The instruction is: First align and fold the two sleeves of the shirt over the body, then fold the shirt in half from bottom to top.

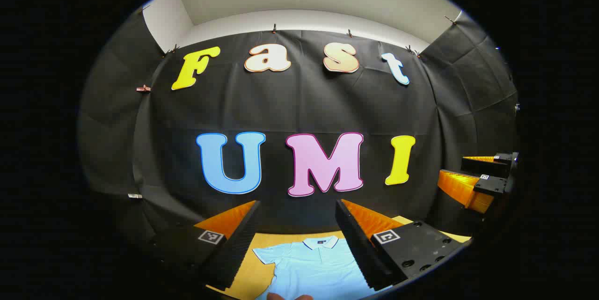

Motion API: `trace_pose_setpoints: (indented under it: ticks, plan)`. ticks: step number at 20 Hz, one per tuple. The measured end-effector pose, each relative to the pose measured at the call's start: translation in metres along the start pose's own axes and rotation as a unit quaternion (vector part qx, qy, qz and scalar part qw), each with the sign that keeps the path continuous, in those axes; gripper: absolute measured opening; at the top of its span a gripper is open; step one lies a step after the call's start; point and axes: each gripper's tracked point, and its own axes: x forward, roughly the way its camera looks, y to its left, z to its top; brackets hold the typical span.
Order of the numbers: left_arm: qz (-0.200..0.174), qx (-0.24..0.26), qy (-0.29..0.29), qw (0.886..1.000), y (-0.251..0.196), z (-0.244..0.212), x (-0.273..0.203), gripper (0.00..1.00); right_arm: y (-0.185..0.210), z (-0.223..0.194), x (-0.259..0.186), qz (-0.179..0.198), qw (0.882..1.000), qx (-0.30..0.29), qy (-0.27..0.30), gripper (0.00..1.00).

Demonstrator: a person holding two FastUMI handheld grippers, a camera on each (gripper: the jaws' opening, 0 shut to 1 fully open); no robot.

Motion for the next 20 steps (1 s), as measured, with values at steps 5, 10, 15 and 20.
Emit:
trace_pose_setpoints:
  ticks: [5,10,15,20]
  plan:
    - [-0.002,0.001,0.007,1.0,-0.001,-0.005,0.0,1.0,0.006,-0.003,0.001,0.008,1.0,-0.002,0.004,0.96]
    - [-0.002,0.004,0.011,1.0,0.001,-0.008,0.003,1.0,0.009,-0.006,0.005,0.013,1.0,-0.004,0.005,0.96]
    - [0.005,0.002,0.011,1.0,0.006,-0.009,0.006,1.0,0.01,-0.011,0.01,0.013,1.0,-0.002,0.011,0.96]
    - [0.012,-0.002,0.021,1.0,0.015,-0.02,0.013,1.0,0.009,-0.023,0.02,0.013,1.0,-0.007,0.023,0.96]
